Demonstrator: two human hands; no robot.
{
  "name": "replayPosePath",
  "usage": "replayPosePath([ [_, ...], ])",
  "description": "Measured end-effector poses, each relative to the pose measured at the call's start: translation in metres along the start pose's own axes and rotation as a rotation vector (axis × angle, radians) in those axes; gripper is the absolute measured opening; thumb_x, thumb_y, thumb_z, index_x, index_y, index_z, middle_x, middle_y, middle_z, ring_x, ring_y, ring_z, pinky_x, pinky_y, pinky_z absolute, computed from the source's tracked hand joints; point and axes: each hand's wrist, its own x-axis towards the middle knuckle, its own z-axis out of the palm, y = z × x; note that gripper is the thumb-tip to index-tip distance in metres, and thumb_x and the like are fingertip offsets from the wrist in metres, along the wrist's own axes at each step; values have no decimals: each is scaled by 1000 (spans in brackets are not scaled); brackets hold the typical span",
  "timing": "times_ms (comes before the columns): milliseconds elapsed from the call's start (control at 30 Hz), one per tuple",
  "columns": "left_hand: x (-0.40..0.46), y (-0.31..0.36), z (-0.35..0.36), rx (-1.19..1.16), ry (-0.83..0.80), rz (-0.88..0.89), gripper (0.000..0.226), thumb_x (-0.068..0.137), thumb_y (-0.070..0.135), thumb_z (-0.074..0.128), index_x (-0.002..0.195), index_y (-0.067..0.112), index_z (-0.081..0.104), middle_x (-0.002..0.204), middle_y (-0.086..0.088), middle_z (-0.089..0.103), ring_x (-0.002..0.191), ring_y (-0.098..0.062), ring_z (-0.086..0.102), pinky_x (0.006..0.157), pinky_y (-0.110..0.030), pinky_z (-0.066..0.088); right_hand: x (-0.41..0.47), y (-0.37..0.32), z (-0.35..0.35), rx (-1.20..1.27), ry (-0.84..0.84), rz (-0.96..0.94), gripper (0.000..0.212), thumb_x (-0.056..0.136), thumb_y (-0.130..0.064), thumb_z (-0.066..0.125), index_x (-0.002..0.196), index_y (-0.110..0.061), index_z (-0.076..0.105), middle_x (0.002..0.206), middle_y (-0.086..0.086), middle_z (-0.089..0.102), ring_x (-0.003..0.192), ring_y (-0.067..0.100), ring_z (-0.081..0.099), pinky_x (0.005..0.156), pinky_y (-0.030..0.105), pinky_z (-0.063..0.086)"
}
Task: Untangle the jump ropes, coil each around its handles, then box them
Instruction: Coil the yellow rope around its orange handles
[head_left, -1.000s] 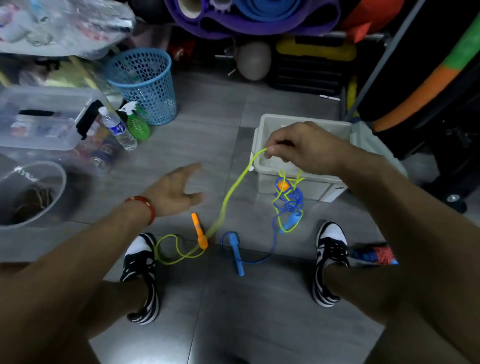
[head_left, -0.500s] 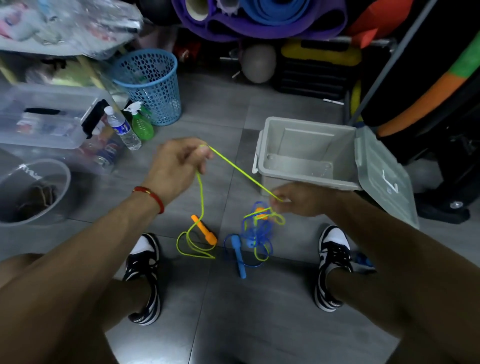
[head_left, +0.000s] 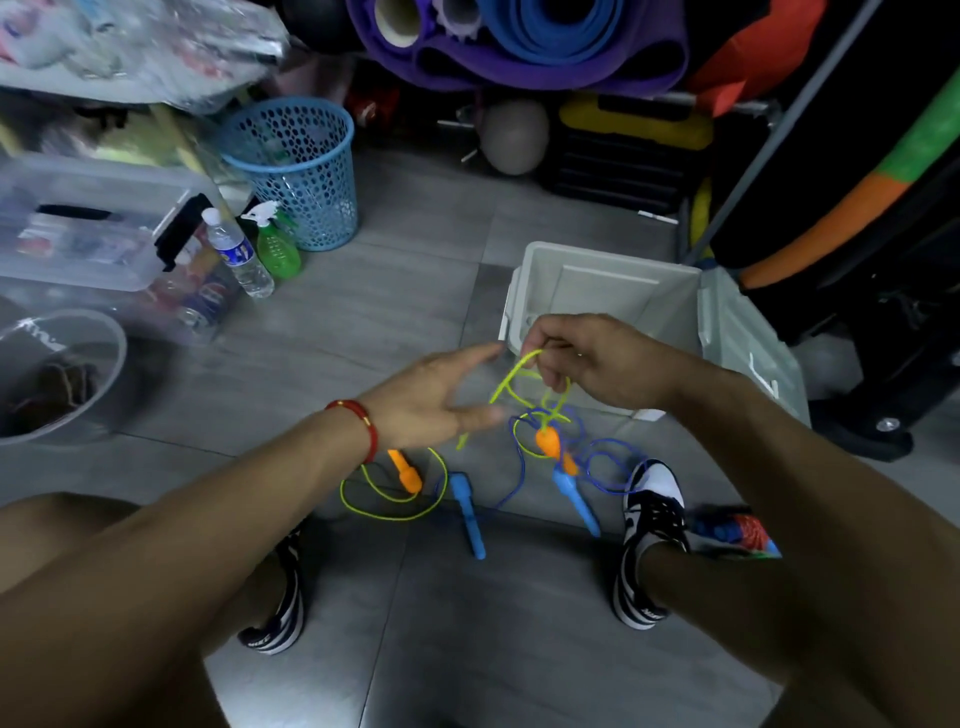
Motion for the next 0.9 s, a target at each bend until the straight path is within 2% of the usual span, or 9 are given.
replayPosePath([
  [100, 2, 16, 6, -53, 25, 65, 15, 98, 34, 61, 111, 27, 63, 106, 2, 73, 98, -6, 65, 90, -26, 48, 2, -19, 4, -91, 47, -68, 18, 98, -7, 49, 105, -17, 62, 77, -3, 68, 64, 7, 57, 67, 24, 49],
  [200, 4, 12, -9, -116, 134, 63, 26, 103, 30, 50, 87, 18, 67, 69, -3, 71, 57, -1, 57, 60, -18, 42, 1, -13, 1, -198, 63, -61, 8, 99, -21, 55, 97, -21, 63, 72, -9, 69, 65, 6, 61, 65, 18, 45],
  [333, -3, -11, -50, -373, 516, 2, 28, 100, 33, 46, 83, 21, 64, 59, -1, 65, 60, -18, 57, 64, -31, 46, -11, 45, 0, -398, -214, 210, 13, 93, -15, 58, 87, -20, 68, 67, -7, 69, 71, 11, 65, 73, 25, 47],
  [433, -14, -29, -63, -220, 609, -153, 27, 103, 25, 48, 86, 16, 66, 64, -7, 67, 58, -17, 55, 59, -28, 42, -22, 85, 6, -447, -275, 355, 27, 93, -10, 59, 76, -29, 66, 70, -15, 62, 76, 10, 59, 81, 29, 46],
  [500, -20, -38, -64, 6, 546, -289, 21, 99, 16, 51, 87, 16, 68, 70, -9, 69, 68, -20, 61, 64, -29, 46, -20, 86, 7, -401, -159, 371, 33, 94, -9, 56, 73, -34, 61, 69, -14, 62, 67, 5, 58, 75, 25, 46],
  [600, -28, -49, -60, 246, 240, -457, 20, 92, 14, 56, 80, 27, 65, 68, 2, 66, 83, -26, 68, 76, -30, 51, -11, 54, 1, -234, 99, 291, 22, 100, -17, 50, 87, -25, 67, 60, -7, 59, 51, 8, 59, 56, 19, 46],
  [700, -34, -53, -52, 399, 65, -440, 16, 92, 24, 59, 79, 34, 62, 87, -5, 69, 94, -34, 66, 83, -35, 52, -3, 13, -12, -271, 334, 82, 14, 101, -31, 56, 96, -22, 66, 70, -11, 55, 65, 9, 50, 64, 21, 38],
  [767, -37, -46, -52, 454, 136, -373, 9, 96, 31, 57, 92, 30, 66, 101, -15, 70, 101, -39, 63, 83, -36, 48, -4, -9, -26, -220, 373, 2, 15, 98, -36, 59, 95, -25, 67, 75, -12, 61, 68, 4, 53, 67, 14, 39],
  [900, -37, -38, -56, 286, 26, -367, 14, 92, 31, 61, 92, 19, 68, 74, 5, 71, 89, -22, 69, 71, -23, 44, -20, -36, -46, -172, 300, -34, 13, 96, -33, 65, 94, -23, 74, 74, -14, 67, 68, 2, 58, 67, 16, 43],
])
